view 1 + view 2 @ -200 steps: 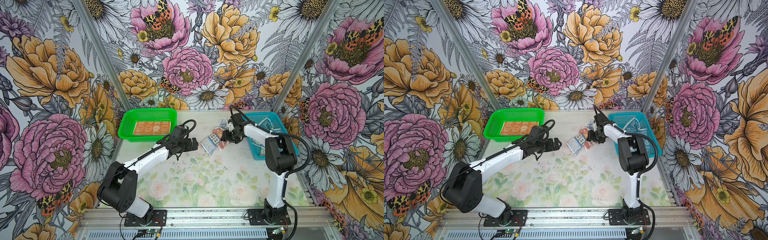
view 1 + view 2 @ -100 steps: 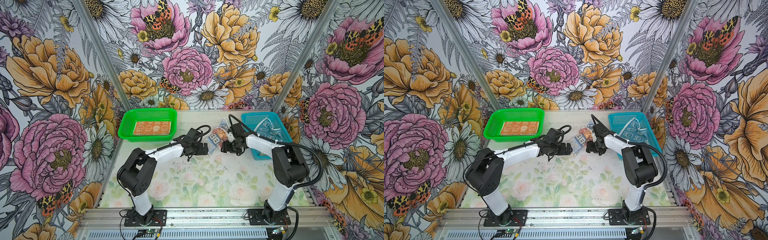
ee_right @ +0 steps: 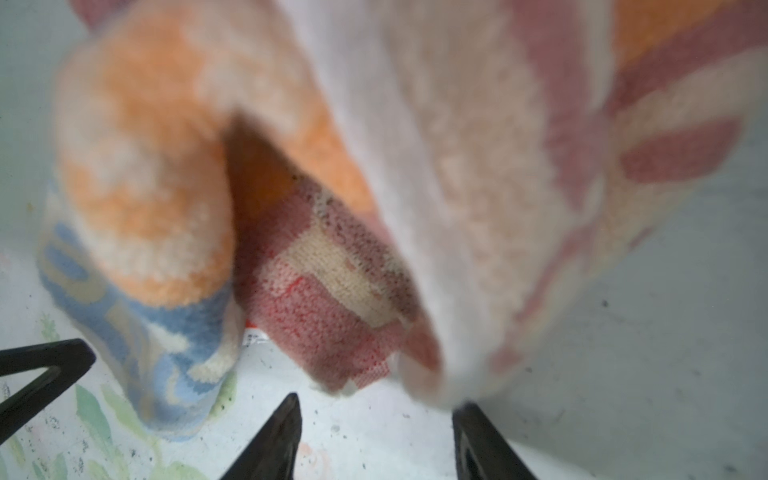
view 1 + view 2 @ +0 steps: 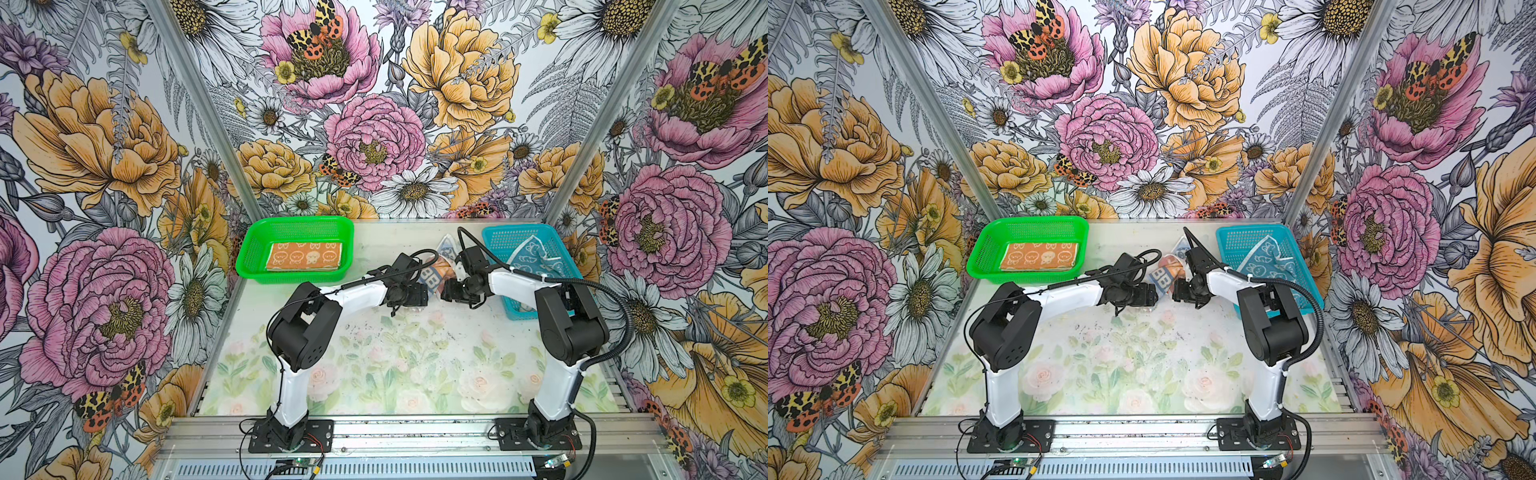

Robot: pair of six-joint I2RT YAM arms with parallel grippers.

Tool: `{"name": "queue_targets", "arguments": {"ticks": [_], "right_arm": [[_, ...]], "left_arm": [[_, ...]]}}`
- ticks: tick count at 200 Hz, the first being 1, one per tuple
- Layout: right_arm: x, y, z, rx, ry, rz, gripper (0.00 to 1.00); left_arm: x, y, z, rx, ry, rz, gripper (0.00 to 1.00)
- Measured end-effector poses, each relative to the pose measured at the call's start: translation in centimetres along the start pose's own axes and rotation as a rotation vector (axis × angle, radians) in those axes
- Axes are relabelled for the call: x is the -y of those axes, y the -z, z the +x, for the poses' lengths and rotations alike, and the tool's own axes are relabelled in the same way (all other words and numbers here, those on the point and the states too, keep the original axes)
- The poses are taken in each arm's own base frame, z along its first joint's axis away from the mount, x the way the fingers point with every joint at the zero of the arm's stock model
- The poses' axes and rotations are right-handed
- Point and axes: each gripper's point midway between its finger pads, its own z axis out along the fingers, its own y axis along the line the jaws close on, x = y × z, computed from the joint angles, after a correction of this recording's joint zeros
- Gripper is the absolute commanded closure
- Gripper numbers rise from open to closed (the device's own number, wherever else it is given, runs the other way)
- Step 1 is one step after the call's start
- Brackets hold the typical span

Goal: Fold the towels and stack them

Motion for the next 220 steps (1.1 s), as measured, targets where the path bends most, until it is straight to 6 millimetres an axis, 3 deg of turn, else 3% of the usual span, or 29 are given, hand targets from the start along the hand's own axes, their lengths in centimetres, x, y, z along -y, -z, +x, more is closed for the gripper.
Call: {"name": "queue_targets", "arguments": {"ticks": [58, 127, 161, 196, 220], "right_arm": [[0.3, 0.1, -1.1, 0.028, -0.020, -0.004, 0.62], [0.0, -0.1, -2.2, 0.054, -0.019, -0.014, 1.00], [0.0, -0.1, -2.2, 0.055, -0.015, -0.015, 1.00], [-0.4, 0.6, -2.1, 0.065, -0.011, -0.026, 1.00], [-1.0, 3.1, -1.3, 0.095, 0.009, -0.053, 1.00]], "left_arm": [[0.1, -1.9, -0.5, -0.001, -0.003, -0.019, 0.47], [0.9, -2.3, -2.1, 0.031, -0.004, -0.016, 0.77], [0.5, -2.2, -2.5, 0.039, 0.001, -0.021, 1.00], [-1.6, -1.6, -3.6, 0.055, 0.041, -0.040, 1.00], [-3.9, 0.9, -4.4, 0.083, 0.084, -0.053, 1.00]]}}
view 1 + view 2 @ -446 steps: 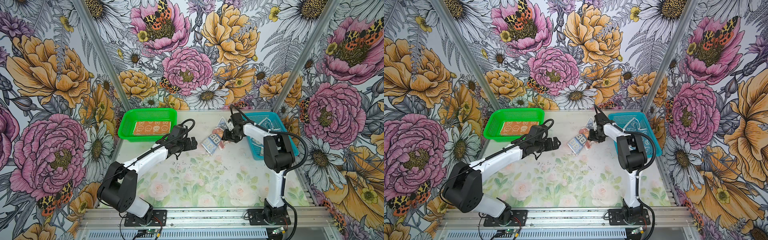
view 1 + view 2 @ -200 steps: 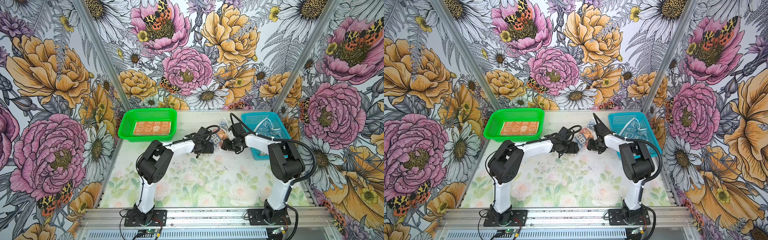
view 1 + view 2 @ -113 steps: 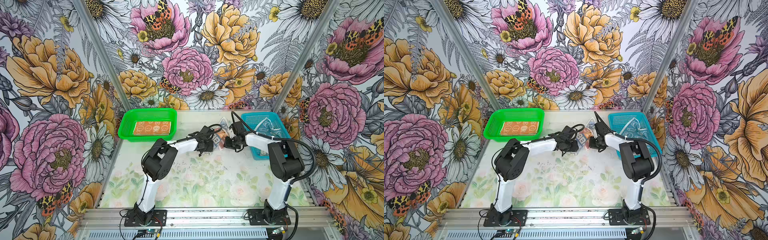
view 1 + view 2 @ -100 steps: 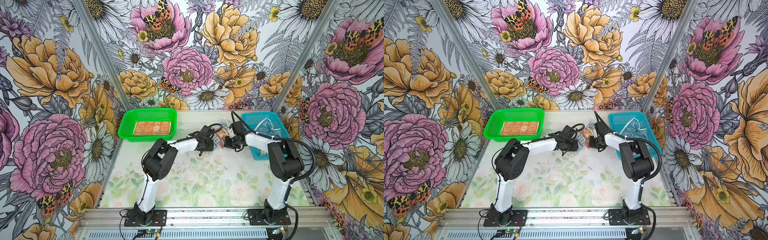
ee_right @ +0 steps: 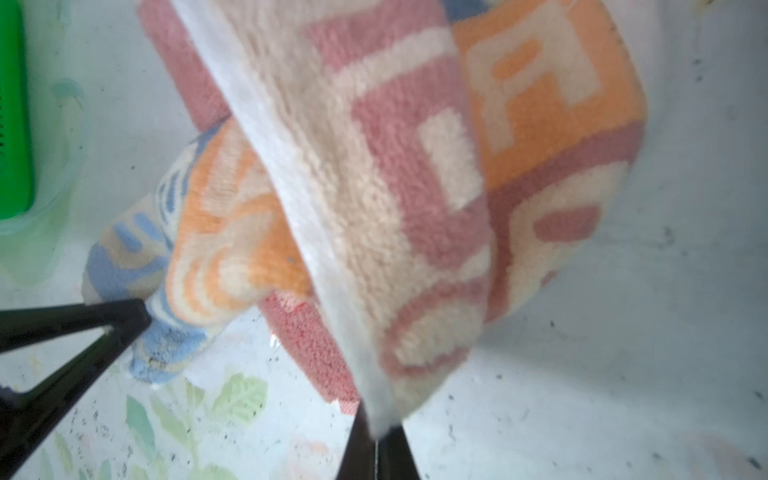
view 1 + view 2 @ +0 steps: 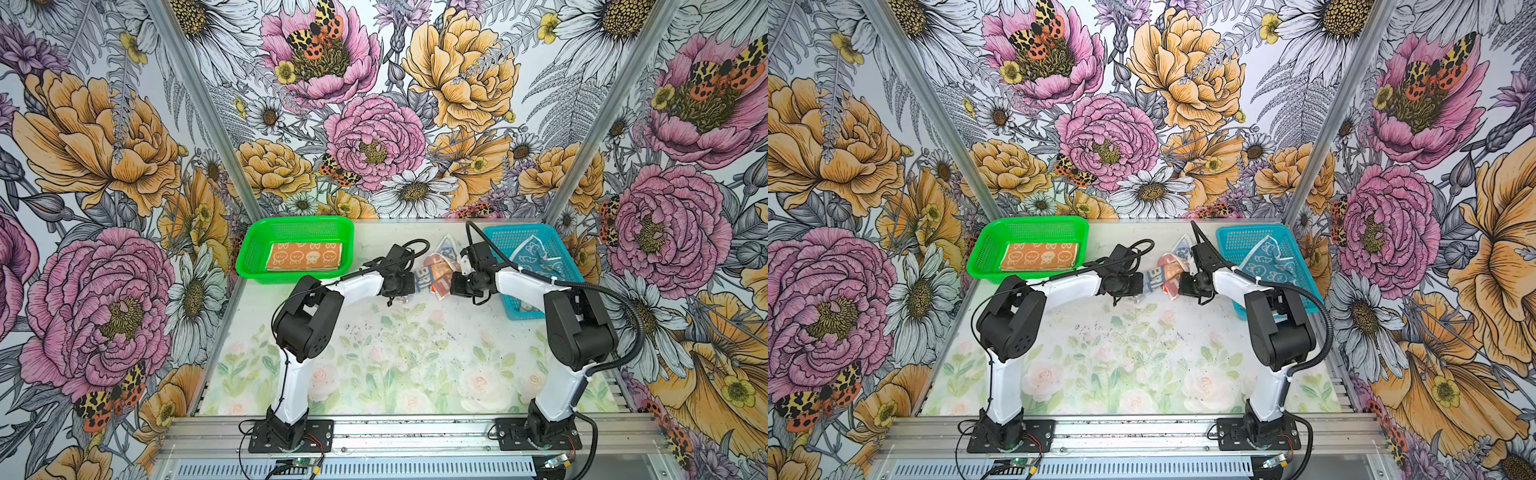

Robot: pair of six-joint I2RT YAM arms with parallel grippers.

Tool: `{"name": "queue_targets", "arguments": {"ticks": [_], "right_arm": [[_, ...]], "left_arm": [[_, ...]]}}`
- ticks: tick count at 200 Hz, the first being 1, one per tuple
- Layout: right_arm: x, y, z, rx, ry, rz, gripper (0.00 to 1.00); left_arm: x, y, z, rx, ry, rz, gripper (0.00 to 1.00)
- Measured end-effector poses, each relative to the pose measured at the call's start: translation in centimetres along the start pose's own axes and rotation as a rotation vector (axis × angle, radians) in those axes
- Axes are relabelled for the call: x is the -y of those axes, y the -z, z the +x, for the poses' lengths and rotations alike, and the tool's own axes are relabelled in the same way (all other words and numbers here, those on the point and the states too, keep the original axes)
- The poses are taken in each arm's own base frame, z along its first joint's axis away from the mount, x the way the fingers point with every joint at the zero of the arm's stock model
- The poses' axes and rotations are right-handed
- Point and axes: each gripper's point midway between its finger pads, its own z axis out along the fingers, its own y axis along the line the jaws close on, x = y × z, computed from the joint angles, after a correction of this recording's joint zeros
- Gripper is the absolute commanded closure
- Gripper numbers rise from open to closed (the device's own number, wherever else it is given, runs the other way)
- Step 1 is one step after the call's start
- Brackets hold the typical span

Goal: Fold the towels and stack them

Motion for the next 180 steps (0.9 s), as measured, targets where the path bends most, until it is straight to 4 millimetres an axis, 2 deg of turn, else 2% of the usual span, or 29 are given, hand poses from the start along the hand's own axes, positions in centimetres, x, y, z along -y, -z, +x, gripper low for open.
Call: {"name": "queue_targets", "arguments": {"ticks": [29, 56, 72, 88, 98, 110, 137, 160, 180], "right_arm": [[-1.4, 4.3, 0.3, 0.064, 0.046, -0.040, 1.00], [-2.4, 7.6, 0.4, 0.111, 0.080, -0.063, 1.00], [-2.4, 8.7, 0.3, 0.126, 0.088, -0.071, 1.00], [-1.7, 8.5, 0.1, 0.115, 0.072, -0.067, 1.00], [-1.1, 8.0, -0.3, 0.098, 0.053, -0.065, 1.00], [-0.6, 6.6, -1.1, 0.066, 0.032, -0.068, 1.00], [0.7, 2.0, -2.1, -0.021, 0.000, -0.057, 1.00], [1.9, -1.5, -2.3, -0.085, -0.026, -0.045, 1.00], [2.1, -3.1, -2.5, -0.113, -0.030, -0.050, 1.00]], "left_arm": [[-1.2, 5.3, -2.0, 0.077, 0.040, 0.031, 1.00], [-0.5, 10.3, -3.3, 0.163, 0.042, 0.085, 1.00], [-0.1, 12.1, -3.5, 0.190, 0.041, 0.109, 1.00], [0.0, 12.5, -3.5, 0.197, 0.041, 0.115, 1.00], [-0.3, 12.0, -3.4, 0.186, 0.045, 0.110, 1.00], [-1.0, 10.5, -3.2, 0.155, 0.052, 0.093, 1.00], [-3.4, 4.7, -3.2, 0.068, 0.069, 0.021, 1.00], [-5.8, -0.2, -2.0, -0.016, 0.077, -0.039, 1.00], [-6.7, -2.0, -1.4, -0.052, 0.079, -0.059, 1.00]]}}
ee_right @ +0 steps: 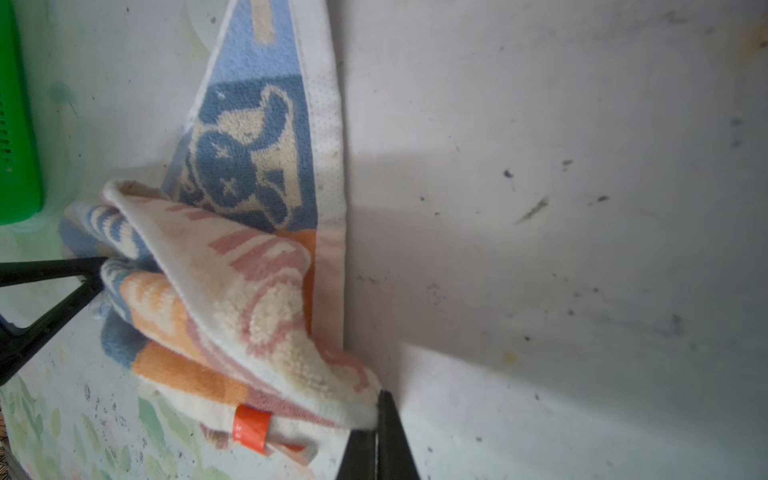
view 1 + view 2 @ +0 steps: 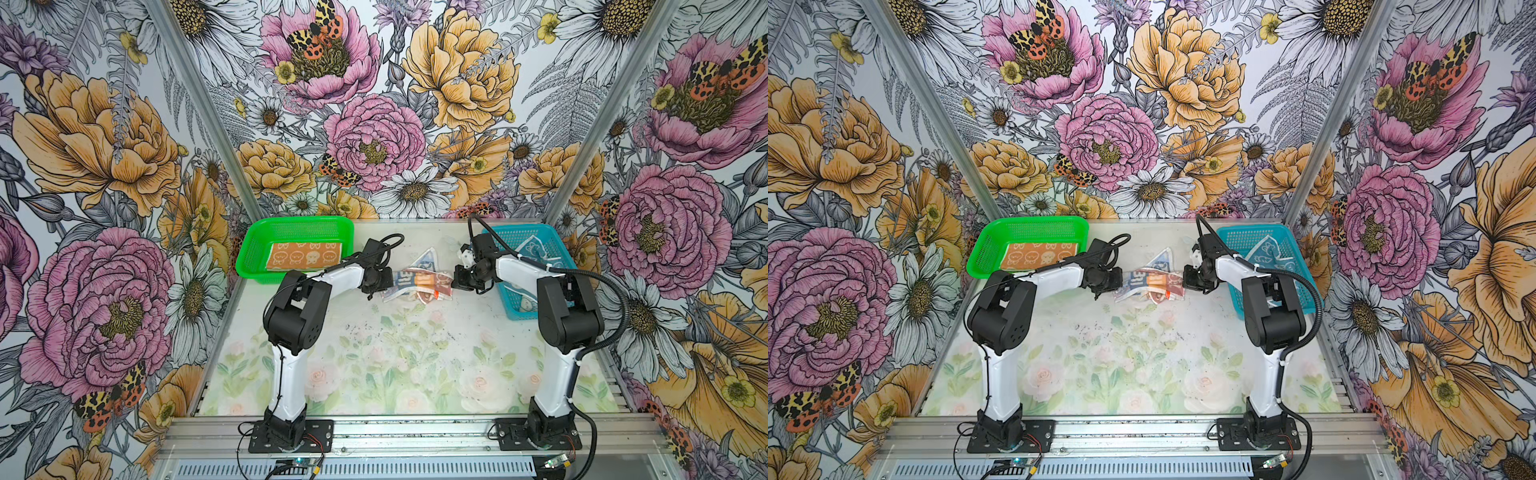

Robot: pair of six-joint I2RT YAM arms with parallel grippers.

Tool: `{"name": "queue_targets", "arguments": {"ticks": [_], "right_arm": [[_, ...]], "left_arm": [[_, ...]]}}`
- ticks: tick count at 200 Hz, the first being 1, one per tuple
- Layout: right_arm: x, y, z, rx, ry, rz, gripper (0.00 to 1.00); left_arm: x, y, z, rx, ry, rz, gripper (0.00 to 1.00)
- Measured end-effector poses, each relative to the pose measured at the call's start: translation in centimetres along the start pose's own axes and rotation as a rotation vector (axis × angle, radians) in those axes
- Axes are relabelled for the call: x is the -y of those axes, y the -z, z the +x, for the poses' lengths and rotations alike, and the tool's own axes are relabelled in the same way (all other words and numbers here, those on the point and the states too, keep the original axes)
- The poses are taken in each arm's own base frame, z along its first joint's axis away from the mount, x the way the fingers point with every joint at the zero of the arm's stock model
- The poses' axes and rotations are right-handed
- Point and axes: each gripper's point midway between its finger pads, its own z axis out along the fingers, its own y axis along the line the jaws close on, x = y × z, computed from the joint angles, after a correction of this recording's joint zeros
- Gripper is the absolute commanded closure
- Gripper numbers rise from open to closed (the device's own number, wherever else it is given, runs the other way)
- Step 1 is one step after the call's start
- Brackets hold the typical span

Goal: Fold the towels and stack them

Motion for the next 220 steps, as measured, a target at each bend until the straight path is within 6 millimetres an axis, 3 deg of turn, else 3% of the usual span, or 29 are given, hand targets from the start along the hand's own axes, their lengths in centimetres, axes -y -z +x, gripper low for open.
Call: {"name": "queue_targets", "arguments": {"ticks": [12, 21, 39, 65, 83, 102, 157, 220], "right_arm": [[0.0, -0.4, -0.4, -0.001, 0.001, -0.003, 0.97], [-0.1, -0.3, -0.7, 0.003, 0.001, -0.006, 0.94], [-0.3, -0.1, -1.2, 0.015, 0.004, -0.009, 0.77], [-0.6, 0.7, -1.2, 0.028, 0.013, -0.012, 0.61], [-1.0, 1.6, -0.4, 0.033, 0.023, -0.012, 0.54], [-1.3, 2.4, 0.6, 0.035, 0.025, -0.009, 0.52], [-0.7, 1.2, 3.7, -0.029, 0.017, 0.004, 0.51], [-1.0, -0.5, 4.4, -0.056, 0.034, 0.001, 0.51]], "left_arm": [[0.2, 0.2, -0.6, 0.010, -0.008, 0.004, 0.94], [0.4, 0.4, -1.1, 0.021, -0.013, 0.008, 0.85], [0.4, 0.7, -2.0, 0.042, -0.020, 0.004, 0.68], [0.3, 1.1, -2.9, 0.062, -0.023, 0.000, 0.39], [0.2, 1.1, -2.9, 0.063, -0.018, -0.007, 0.22], [0.3, 1.5, -2.9, 0.066, -0.020, -0.003, 0.02], [1.0, 5.9, -2.7, 0.111, -0.006, 0.030, 0.01], [1.5, 8.4, 0.0, 0.107, -0.017, 0.049, 0.01]]}}
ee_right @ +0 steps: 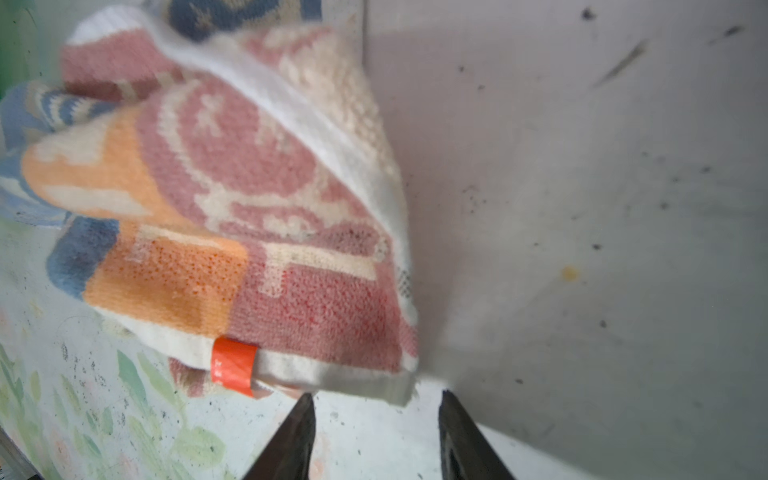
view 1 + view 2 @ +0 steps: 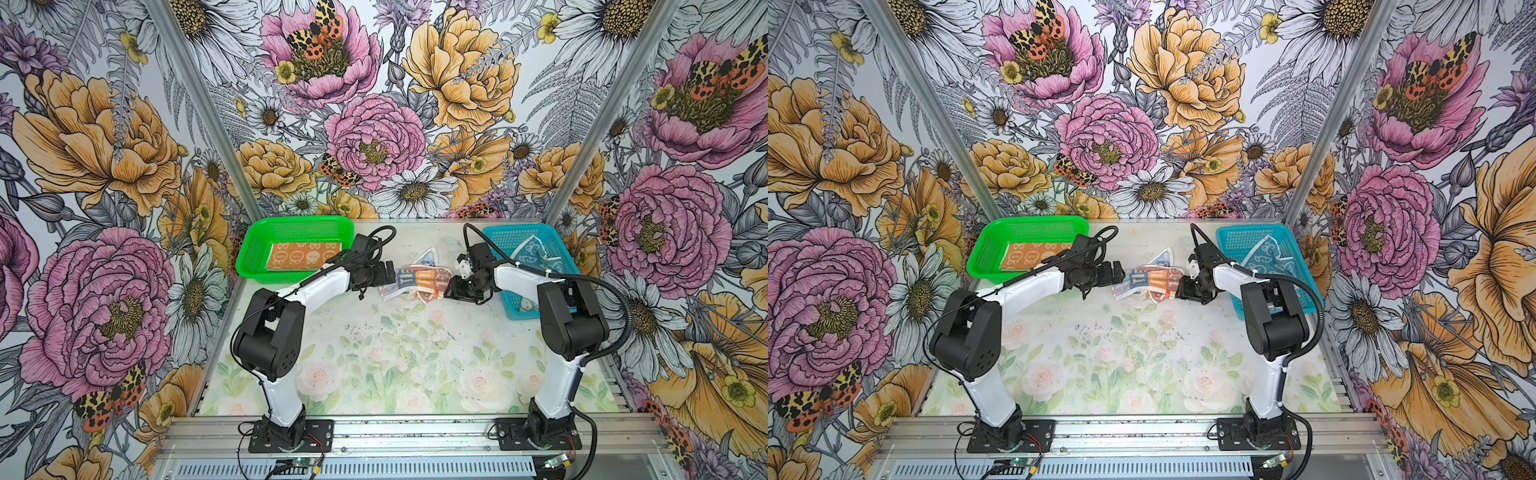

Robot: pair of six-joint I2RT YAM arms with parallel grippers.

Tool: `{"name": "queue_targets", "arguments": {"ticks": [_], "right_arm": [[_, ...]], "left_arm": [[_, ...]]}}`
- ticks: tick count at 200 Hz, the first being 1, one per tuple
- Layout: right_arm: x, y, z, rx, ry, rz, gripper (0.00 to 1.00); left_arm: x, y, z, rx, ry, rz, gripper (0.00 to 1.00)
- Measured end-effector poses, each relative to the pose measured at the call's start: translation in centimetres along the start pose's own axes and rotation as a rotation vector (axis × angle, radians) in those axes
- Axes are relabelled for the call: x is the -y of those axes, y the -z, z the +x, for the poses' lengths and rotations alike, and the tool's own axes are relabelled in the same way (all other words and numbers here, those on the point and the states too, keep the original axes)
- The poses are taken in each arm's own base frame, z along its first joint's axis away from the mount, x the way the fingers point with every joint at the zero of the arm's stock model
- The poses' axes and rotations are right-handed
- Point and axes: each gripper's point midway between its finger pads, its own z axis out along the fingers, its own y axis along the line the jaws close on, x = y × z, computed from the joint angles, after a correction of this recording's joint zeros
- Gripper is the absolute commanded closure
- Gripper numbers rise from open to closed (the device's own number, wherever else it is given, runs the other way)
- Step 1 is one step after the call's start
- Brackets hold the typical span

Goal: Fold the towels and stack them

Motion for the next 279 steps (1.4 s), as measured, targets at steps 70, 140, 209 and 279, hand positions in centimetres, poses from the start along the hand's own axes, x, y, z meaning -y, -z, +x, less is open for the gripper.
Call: {"name": "queue_targets", "arguments": {"ticks": [70, 140, 209, 279], "right_arm": [[-0.6, -0.9, -0.9, 0.035, 0.040, 0.037, 0.67], [-0.4, -1.5, -1.2, 0.049, 0.042, 0.066, 1.00], [-0.5, -1.3, -1.2, 0.053, 0.043, 0.066, 1.00], [-0.6, -0.4, -0.2, 0.044, 0.041, 0.070, 1.00]], "left_arm": [[0.2, -0.5, 2.6, -0.050, -0.023, -0.008, 0.01], [-0.1, -1.0, 4.2, -0.086, -0.035, -0.019, 0.04], [-1.4, -4.3, 6.8, -0.166, -0.079, -0.086, 0.25], [-0.6, -5.7, 6.4, -0.148, -0.182, -0.164, 0.43]]}}
